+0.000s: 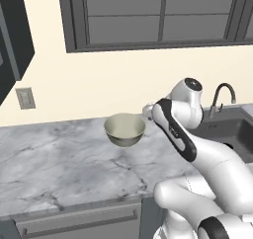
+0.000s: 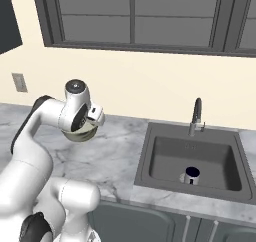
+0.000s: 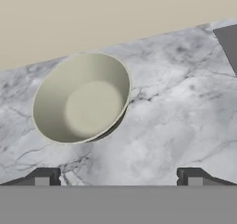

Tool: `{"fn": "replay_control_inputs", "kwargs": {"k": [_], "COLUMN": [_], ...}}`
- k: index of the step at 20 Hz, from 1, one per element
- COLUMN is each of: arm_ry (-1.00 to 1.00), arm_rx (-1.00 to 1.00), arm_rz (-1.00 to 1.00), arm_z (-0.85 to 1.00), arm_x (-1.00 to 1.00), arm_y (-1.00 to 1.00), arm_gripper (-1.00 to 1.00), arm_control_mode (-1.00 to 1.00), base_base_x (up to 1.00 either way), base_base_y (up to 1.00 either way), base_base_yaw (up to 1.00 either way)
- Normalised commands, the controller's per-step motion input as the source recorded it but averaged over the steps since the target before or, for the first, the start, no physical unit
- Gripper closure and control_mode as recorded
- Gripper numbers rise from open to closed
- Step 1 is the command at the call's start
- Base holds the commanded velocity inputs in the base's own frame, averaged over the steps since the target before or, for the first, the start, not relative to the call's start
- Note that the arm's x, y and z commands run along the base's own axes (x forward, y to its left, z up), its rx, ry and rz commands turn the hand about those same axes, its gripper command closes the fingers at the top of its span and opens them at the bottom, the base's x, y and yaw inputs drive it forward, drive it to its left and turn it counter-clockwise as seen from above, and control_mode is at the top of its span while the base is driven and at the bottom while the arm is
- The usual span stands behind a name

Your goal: Pick the mug and place it in the sink. Pick the bowl and place it in the open cabinet and then close the cabinet.

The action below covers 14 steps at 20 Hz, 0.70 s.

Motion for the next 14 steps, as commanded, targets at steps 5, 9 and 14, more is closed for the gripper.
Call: {"fn": "replay_control_inputs", "kwargs": {"k": [5,9,14], "arm_ry": [0.00,0.00,0.00], "arm_rx": [0.00,0.00,0.00], "arm_rz": [0.00,0.00,0.00], "arm_z": [-0.24,-0.10,-0.04], "arm_x": [0.14,0.35,0.37], "arm_y": [0.09,0.01,0.00], "arm_gripper": [-1.00,-1.00,-1.00], "arm_control_mode": [-1.00,-1.00,-1.00], "base_base_x": [0.00,0.00,0.00], "base_base_y": [0.00,0.00,0.00], "base_base_yaw": [0.00,0.00,0.00]}}
